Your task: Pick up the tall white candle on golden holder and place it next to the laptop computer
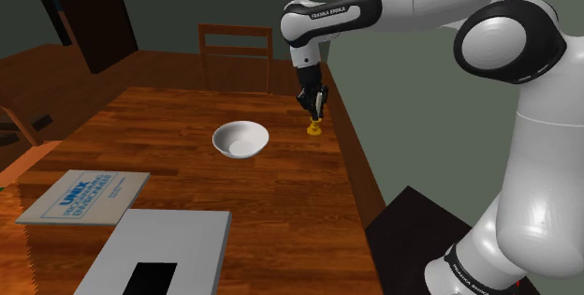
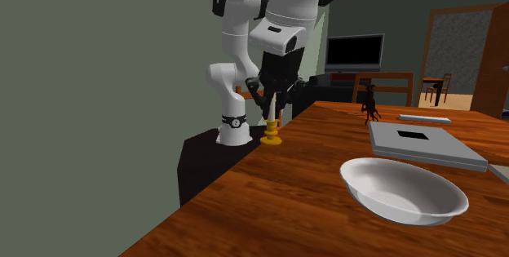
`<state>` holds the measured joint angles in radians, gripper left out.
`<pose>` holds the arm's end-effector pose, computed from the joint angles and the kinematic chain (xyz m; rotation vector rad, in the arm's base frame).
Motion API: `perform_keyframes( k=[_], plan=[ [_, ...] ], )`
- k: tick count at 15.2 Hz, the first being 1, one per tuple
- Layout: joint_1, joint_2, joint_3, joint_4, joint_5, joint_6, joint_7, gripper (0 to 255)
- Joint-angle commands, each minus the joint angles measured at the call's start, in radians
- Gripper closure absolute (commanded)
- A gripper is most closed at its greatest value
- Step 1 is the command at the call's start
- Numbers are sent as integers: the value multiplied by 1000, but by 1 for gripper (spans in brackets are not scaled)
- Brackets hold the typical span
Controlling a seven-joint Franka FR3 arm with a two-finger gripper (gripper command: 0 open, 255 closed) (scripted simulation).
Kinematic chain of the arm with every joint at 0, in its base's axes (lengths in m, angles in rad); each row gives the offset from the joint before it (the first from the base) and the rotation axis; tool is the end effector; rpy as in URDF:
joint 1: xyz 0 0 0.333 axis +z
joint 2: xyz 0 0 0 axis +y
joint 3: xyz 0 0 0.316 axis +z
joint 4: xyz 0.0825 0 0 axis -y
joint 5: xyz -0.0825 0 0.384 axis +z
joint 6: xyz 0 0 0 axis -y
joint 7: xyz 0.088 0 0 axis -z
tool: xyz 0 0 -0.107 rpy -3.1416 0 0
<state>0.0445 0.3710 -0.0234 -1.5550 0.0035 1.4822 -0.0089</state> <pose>0.6135 0.0150 0.4070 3.0566 0.0446 -0.6895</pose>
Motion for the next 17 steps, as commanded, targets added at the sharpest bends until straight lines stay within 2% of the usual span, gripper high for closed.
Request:
perform_keyframes(
  k=[1, 17],
  plan=[
    [1, -6, 0, 17, 0, -24, 1, 255],
    [0, -10, 0, 227, 0, -237, 0, 255]
  ],
)
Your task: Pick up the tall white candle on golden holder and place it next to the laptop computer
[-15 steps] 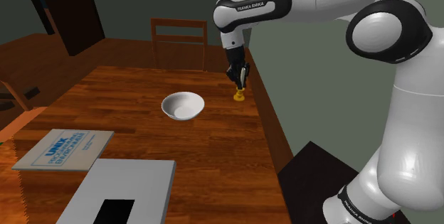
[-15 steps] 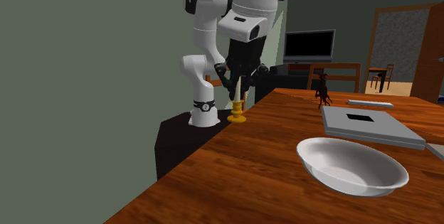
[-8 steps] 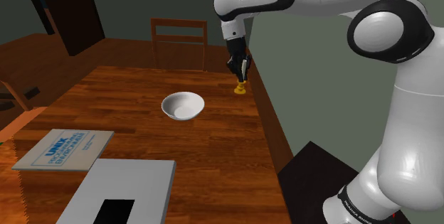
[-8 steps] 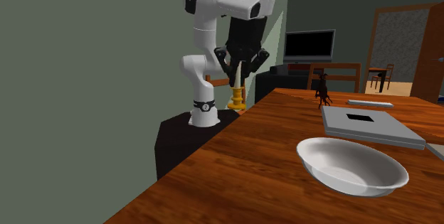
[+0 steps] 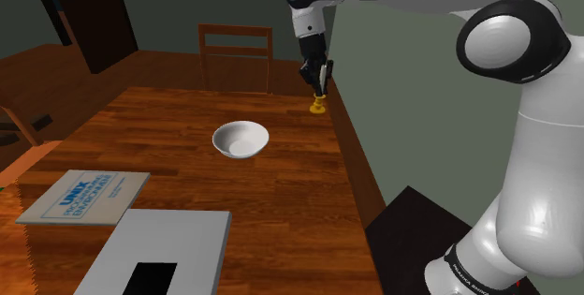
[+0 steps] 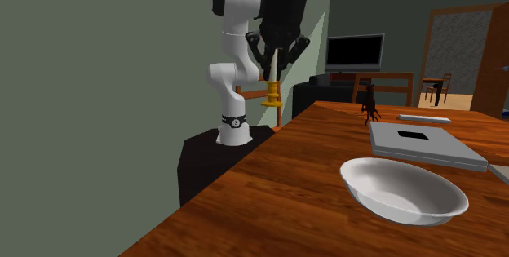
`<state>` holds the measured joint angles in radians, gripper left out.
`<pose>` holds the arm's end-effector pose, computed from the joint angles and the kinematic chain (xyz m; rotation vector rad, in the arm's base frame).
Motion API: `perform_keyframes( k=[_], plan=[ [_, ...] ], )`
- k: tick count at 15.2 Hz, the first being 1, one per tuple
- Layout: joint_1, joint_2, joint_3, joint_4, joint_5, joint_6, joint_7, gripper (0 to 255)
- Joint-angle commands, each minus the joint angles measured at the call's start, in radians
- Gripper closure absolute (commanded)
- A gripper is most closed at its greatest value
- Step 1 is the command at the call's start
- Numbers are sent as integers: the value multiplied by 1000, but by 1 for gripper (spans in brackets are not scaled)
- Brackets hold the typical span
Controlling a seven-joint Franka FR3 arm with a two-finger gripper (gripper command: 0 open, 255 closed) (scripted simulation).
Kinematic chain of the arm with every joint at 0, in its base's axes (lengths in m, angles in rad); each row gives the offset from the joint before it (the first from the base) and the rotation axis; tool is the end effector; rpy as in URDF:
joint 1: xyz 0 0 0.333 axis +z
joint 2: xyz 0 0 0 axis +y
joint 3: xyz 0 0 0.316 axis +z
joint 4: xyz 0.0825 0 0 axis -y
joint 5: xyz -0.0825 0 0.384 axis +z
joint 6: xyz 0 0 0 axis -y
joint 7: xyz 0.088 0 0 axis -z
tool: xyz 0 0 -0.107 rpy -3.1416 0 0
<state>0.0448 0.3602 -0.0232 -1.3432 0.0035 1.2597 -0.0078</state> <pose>0.6134 0.0160 0.4963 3.0566 0.0449 -0.6893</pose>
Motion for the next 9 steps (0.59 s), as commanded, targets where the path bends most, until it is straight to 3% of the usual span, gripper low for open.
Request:
perform_keyframes(
  k=[1, 6, 9],
  plan=[
    [-1, 3, 0, 31, 0, -29, -1, 255],
    [-1, 18, 0, 119, 0, -101, -1, 255],
    [37, -50, 21, 19, 19, -69, 62, 255]
  ],
)
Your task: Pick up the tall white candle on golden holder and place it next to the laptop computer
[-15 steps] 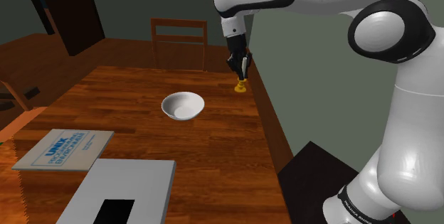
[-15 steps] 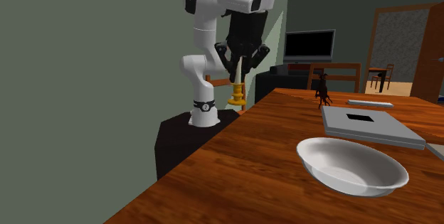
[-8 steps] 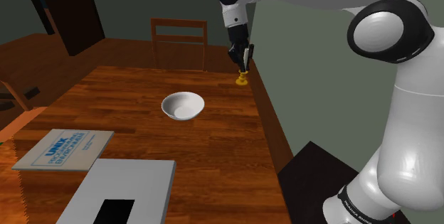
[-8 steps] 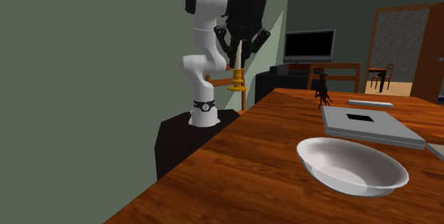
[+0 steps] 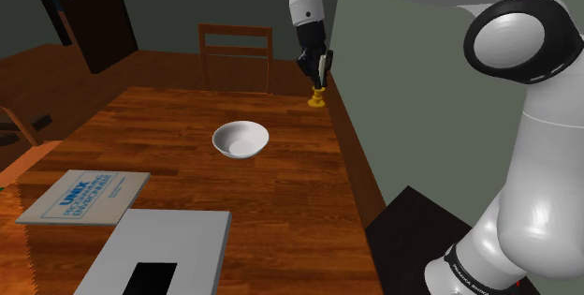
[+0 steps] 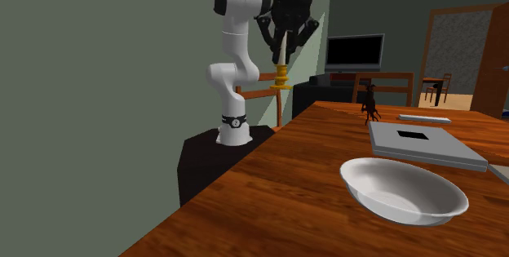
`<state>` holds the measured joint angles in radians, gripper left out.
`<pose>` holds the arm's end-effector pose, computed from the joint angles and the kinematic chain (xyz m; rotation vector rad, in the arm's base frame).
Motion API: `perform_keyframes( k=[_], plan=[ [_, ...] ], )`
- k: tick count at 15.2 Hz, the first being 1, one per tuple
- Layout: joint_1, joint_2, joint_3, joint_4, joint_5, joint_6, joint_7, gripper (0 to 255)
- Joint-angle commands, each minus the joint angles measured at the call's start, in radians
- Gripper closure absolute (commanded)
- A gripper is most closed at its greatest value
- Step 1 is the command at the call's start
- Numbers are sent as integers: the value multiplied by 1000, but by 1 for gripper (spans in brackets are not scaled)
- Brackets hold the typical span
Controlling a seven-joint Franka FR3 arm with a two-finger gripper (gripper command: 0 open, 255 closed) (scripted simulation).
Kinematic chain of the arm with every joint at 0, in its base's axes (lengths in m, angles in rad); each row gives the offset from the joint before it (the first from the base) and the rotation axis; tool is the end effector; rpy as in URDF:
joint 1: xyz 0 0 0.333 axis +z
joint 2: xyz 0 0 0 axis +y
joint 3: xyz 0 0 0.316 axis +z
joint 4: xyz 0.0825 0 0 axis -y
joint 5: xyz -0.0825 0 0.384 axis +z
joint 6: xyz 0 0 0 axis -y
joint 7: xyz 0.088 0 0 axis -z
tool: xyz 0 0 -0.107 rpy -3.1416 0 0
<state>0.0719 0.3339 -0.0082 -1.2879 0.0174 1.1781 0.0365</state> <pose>0.6013 0.0415 0.5329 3.0567 0.0460 -0.6898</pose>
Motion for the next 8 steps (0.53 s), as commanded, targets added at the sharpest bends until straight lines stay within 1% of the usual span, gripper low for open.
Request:
perform_keyframes(
  k=[1, 8],
  plan=[
    [23, -43, 13, -64, 12, 22, 39, 255],
    [109, -147, 72, -211, 66, 73, 189, 255]
  ],
)
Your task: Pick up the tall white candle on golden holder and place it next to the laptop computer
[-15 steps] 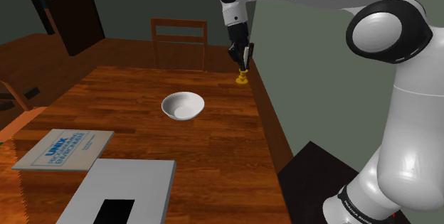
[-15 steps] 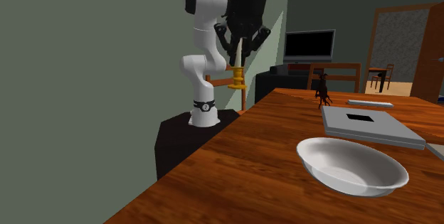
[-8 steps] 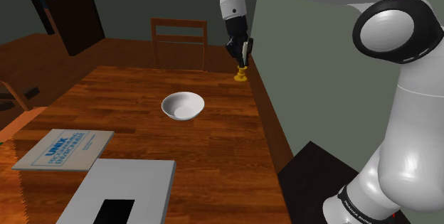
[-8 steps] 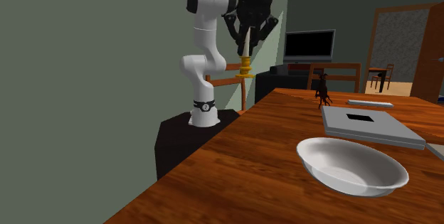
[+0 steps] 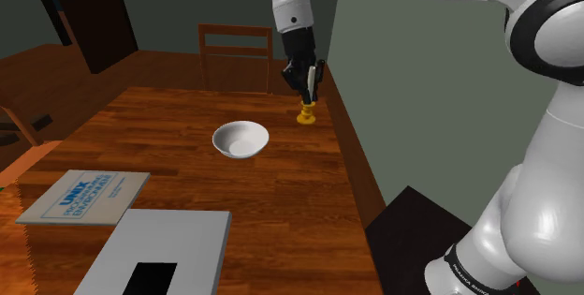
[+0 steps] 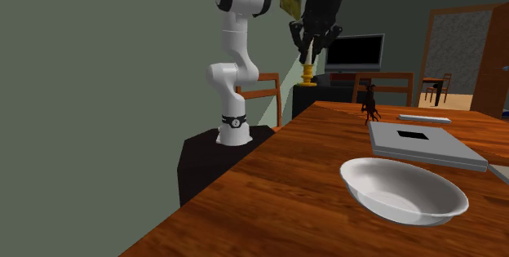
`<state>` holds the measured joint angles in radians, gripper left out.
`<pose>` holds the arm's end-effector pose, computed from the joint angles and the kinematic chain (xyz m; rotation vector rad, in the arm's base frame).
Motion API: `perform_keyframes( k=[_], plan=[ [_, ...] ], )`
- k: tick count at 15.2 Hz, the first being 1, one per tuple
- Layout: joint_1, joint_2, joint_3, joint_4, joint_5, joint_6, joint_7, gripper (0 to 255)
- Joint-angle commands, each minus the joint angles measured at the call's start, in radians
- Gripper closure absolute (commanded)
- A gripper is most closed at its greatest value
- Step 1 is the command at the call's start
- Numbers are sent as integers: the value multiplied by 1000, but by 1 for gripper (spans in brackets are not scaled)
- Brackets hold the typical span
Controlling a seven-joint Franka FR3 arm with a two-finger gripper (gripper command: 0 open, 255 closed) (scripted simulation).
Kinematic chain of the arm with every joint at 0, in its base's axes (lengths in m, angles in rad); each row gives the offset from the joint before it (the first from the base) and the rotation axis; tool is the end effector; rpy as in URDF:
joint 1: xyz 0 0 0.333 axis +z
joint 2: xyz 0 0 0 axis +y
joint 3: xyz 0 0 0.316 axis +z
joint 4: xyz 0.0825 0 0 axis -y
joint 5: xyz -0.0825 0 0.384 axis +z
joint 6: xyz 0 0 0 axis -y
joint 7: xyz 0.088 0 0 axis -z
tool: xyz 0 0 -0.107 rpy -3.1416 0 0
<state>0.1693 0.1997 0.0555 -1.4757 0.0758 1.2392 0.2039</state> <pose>0.5527 0.1336 0.5348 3.0566 0.0475 -0.6903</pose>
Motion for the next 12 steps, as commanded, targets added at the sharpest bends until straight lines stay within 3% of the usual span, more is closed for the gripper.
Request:
perform_keyframes(
  k=[1, 12],
  plan=[
    [24, -24, 17, -38, 16, 18, 44, 255],
    [159, -74, 126, -113, 108, 79, 291, 255]
  ],
)
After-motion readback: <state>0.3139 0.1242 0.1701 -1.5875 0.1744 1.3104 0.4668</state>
